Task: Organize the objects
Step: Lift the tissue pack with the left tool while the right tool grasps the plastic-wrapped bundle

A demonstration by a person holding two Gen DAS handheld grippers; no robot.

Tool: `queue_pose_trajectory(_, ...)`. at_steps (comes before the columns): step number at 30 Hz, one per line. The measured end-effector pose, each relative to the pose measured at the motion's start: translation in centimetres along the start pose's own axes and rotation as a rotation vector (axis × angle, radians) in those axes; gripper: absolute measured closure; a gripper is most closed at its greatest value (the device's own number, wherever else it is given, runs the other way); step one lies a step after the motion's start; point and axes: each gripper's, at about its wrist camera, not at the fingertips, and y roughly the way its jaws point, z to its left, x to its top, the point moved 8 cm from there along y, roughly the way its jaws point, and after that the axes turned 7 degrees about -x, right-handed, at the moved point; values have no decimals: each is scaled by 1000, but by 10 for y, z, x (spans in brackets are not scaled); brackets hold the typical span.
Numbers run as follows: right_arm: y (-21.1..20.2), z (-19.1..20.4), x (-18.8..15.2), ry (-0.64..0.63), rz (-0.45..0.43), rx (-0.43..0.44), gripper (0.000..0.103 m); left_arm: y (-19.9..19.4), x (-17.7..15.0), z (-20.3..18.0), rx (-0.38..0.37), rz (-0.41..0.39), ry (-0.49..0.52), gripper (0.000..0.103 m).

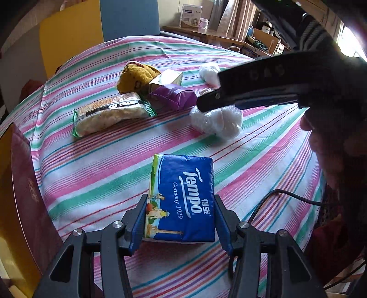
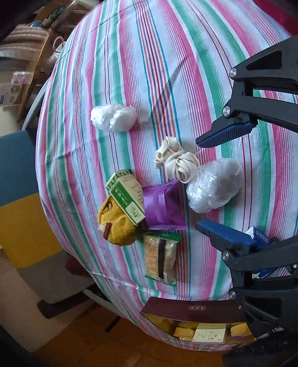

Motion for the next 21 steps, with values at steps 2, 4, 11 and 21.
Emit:
queue_pose_trajectory(2,5,4,-4,-38,17,-25,36,-1,-1,1,-4,-1,-9,49)
queue_pose_trajectory(4,9,5,-7,-53,28,-38,36,-3,-3,2,-7,-5,-18,49)
queue_pose_trajectory(11,14,8,-10,-100,39,-56,39,-7,-3,5,-12,-18,-35,49)
queue_pose_trajectory(21,18,17,-16,-174,55,-57,66,-25,-11,0,-8,-43,-59,50)
